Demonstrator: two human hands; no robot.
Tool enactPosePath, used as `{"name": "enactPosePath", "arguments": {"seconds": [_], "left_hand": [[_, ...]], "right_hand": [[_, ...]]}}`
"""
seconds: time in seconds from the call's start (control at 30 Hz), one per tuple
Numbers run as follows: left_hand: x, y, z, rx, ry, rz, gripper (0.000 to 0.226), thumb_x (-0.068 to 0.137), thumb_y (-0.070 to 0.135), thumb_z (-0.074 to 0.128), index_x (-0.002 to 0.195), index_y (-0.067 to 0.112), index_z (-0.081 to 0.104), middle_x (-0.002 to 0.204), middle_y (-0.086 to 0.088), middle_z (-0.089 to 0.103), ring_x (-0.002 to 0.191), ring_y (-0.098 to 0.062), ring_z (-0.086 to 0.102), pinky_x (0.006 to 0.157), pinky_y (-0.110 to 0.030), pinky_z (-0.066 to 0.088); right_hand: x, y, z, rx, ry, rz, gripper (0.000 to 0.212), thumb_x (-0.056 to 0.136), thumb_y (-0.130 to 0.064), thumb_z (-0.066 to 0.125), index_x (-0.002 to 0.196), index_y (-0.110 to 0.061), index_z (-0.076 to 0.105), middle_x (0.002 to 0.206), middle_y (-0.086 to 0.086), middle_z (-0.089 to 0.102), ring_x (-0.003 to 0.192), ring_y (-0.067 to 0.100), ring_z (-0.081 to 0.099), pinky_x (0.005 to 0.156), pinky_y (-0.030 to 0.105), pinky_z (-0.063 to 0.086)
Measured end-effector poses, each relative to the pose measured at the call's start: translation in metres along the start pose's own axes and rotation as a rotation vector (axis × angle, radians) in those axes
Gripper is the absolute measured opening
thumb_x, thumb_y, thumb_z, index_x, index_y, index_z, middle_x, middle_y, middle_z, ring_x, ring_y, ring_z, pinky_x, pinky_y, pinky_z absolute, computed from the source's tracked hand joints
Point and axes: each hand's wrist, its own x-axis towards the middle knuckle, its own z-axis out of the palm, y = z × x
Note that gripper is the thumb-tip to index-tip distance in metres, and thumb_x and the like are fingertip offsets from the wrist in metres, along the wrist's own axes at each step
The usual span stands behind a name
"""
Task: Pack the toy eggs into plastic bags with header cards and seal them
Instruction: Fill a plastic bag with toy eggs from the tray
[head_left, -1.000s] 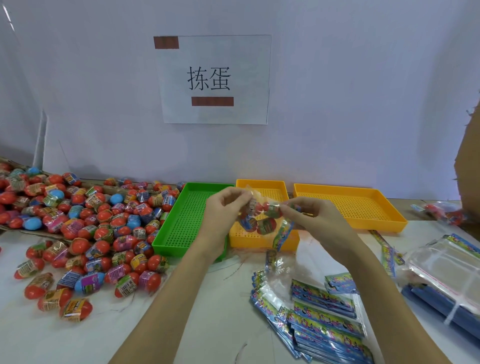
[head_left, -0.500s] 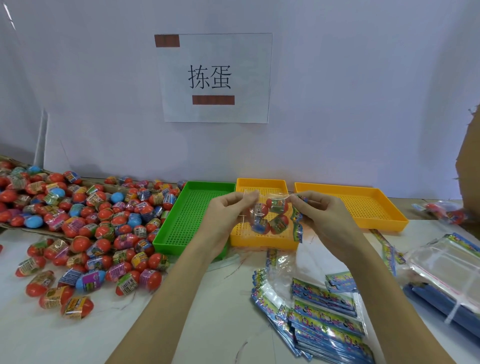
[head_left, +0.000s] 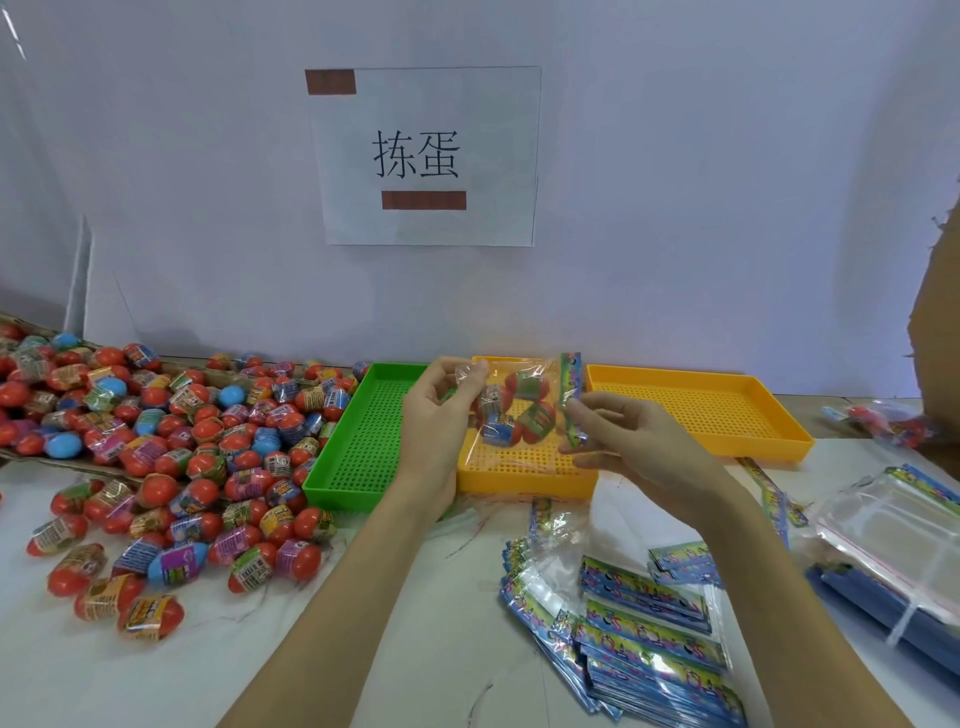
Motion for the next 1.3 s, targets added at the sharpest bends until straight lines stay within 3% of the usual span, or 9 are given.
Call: {"name": "enactPosePath", "arguments": {"seconds": [0.13,0.23,0.33,0.47,0.67,0.87,1.0,1.17,1.3], "left_hand": [[-0.001,0.0,0.0,-0.024,0.026,-0.019,0.039,0.097,0.039,0.066,0.104,0.001,0.072,0.093,-0.007,0.075,0.088,-0.017,0.069,0.084,-0.037,0.06],[-0.001,0.004,-0.002,-0.038,-0.186,-0.108,0.054,0.09,0.056,0.06,0.118,0.011,0.073,0.105,0.004,0.08,0.102,-0.014,0.075,0.09,-0.026,0.058],[-0.003,0.0,-0.004,0.068,-0.416,-0.166,0.054,0.083,0.034,0.082,0.134,0.029,0.065,0.118,-0.012,0.073,0.106,-0.029,0.075,0.104,-0.04,0.053],[0.001,-0.008,-0.007,0.055,-0.418,-0.155,0.059,0.081,0.004,0.086,0.13,0.03,0.066,0.102,-0.009,0.071,0.087,-0.025,0.076,0.088,-0.035,0.06],[0.006,-0.002,-0.02,0.131,-0.441,-0.097,0.063,0.073,0.007,0.091,0.123,0.034,0.063,0.104,-0.012,0.074,0.09,-0.026,0.076,0.084,-0.034,0.062],[0.001,-0.001,-0.019,0.216,-0.445,0.029,0.047,0.088,0.008,0.082,0.123,0.031,0.06,0.093,-0.021,0.076,0.079,-0.027,0.075,0.076,-0.03,0.059],[0.0,-0.005,-0.013,0.392,-0.295,0.329,0.046,0.09,0.008,0.08,0.13,0.023,0.061,0.084,-0.004,0.07,0.078,-0.013,0.069,0.075,-0.027,0.058],[-0.002,-0.007,-0.014,0.914,-0.346,0.955,0.043,0.098,0.0,0.067,0.138,0.016,0.065,0.094,0.001,0.063,0.079,-0.017,0.06,0.072,-0.035,0.056],[0.0,-0.01,-0.01,1.051,-0.368,1.009,0.073,0.089,-0.005,0.071,0.153,0.024,0.05,0.112,-0.002,0.059,0.097,-0.018,0.058,0.082,-0.026,0.051]], "right_hand": [[0.001,0.001,0.009,-0.075,0.046,-0.078,0.023,0.093,-0.024,0.074,0.1,-0.001,0.076,0.08,0.008,0.072,0.073,0.019,0.07,0.066,0.023,0.056],[0.003,0.001,0.013,-0.015,0.235,-0.162,0.018,0.096,-0.018,0.071,0.099,0.0,0.075,0.075,0.008,0.066,0.068,0.015,0.064,0.062,0.021,0.054],[0.004,0.003,0.01,0.055,0.306,-0.16,0.019,0.099,-0.017,0.068,0.103,0.0,0.073,0.077,0.008,0.066,0.069,0.013,0.064,0.064,0.019,0.054],[0.003,0.001,0.009,0.036,0.277,-0.132,0.017,0.099,-0.017,0.067,0.099,-0.001,0.073,0.076,0.006,0.066,0.069,0.014,0.063,0.064,0.022,0.054],[0.0,-0.006,0.006,-0.236,0.297,-0.234,0.022,0.105,-0.015,0.059,0.086,-0.007,0.068,0.068,0.006,0.06,0.062,0.016,0.053,0.059,0.028,0.045],[-0.003,-0.006,0.007,-0.102,0.251,-0.202,0.017,0.105,-0.015,0.058,0.094,-0.012,0.07,0.06,0.007,0.056,0.055,0.02,0.048,0.047,0.024,0.04],[-0.001,-0.005,0.011,0.204,0.245,-0.022,0.027,0.106,-0.025,0.057,0.124,-0.005,0.059,0.087,0.015,0.077,0.08,0.029,0.076,0.063,0.026,0.06],[0.001,-0.007,0.016,0.571,-0.092,0.125,0.068,0.097,-0.062,0.052,0.137,-0.007,0.052,0.127,0.023,0.07,0.118,0.038,0.068,0.097,0.046,0.059],[0.004,-0.003,0.016,0.487,0.003,0.031,0.04,0.098,-0.024,0.068,0.132,-0.002,0.063,0.127,0.024,0.069,0.113,0.035,0.071,0.091,0.043,0.061]]}}
